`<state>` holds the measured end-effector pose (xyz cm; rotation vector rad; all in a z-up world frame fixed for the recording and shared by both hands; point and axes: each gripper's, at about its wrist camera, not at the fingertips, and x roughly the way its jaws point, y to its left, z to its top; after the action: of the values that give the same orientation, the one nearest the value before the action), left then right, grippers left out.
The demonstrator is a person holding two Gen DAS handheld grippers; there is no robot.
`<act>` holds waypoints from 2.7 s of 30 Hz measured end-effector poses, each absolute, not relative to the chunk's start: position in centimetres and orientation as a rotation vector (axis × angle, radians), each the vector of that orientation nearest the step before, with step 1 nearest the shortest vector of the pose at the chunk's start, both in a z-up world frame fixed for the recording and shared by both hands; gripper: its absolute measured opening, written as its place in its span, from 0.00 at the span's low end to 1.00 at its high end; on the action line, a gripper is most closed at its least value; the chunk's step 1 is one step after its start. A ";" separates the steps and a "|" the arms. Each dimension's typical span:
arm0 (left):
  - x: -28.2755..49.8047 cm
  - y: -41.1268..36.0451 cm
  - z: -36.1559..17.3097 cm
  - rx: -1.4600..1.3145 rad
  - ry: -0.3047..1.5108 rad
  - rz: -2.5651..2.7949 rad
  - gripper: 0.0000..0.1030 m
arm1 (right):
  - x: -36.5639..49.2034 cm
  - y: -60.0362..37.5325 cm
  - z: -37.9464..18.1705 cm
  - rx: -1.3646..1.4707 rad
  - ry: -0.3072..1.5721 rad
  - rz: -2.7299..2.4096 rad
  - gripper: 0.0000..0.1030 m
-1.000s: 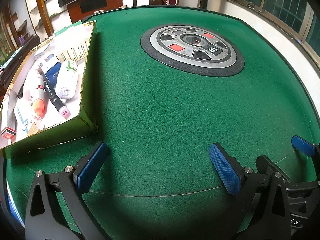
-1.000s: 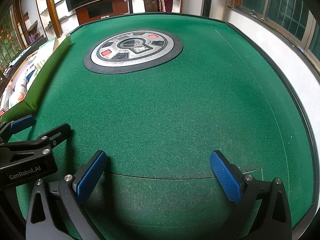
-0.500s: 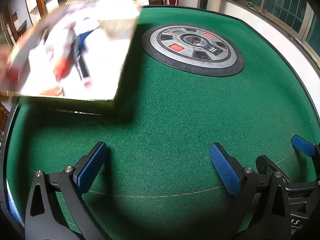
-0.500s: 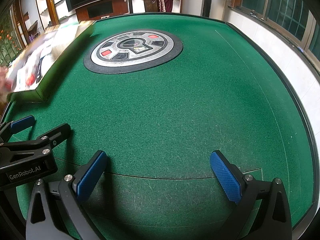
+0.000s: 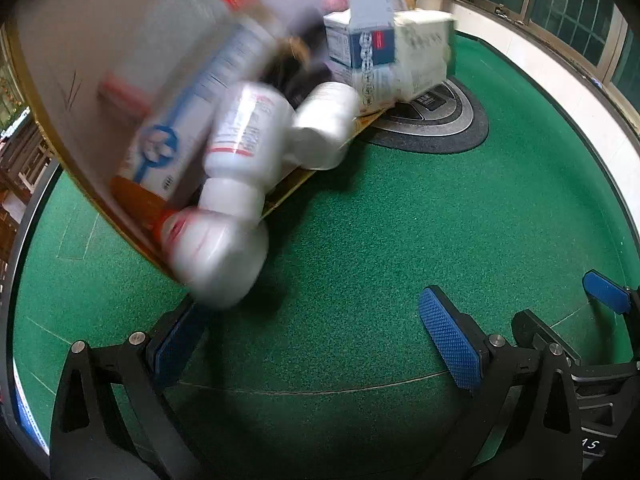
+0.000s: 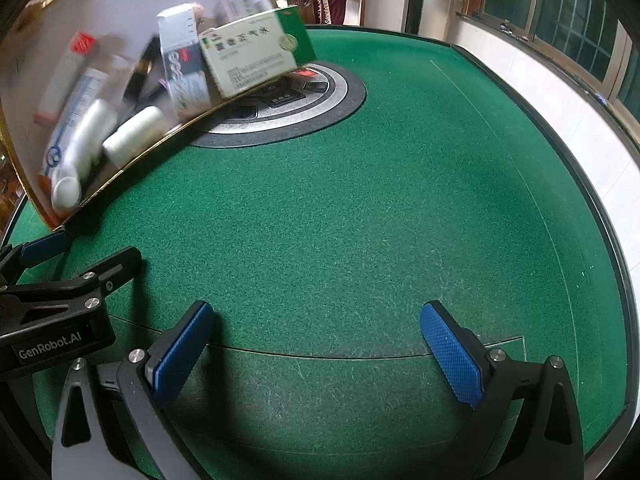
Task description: Organize objects
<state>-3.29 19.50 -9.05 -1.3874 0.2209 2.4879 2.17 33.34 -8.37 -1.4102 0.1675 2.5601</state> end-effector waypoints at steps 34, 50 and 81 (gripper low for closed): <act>-4.3 18.7 -9.0 -1.388 0.222 2.488 1.00 | 2.1 33.1 -8.3 -1.410 0.167 2.559 1.00; -4.6 18.4 -8.9 -1.388 0.222 2.488 1.00 | 2.2 33.2 -8.2 -1.410 0.167 2.559 1.00; -5.2 18.3 -8.7 -1.387 0.226 2.489 1.00 | 2.3 33.2 -8.0 -1.410 0.167 2.559 1.00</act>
<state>-5.19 18.26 -8.74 -1.3869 0.2265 2.4889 2.31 33.21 -8.02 -1.4101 0.1674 2.5594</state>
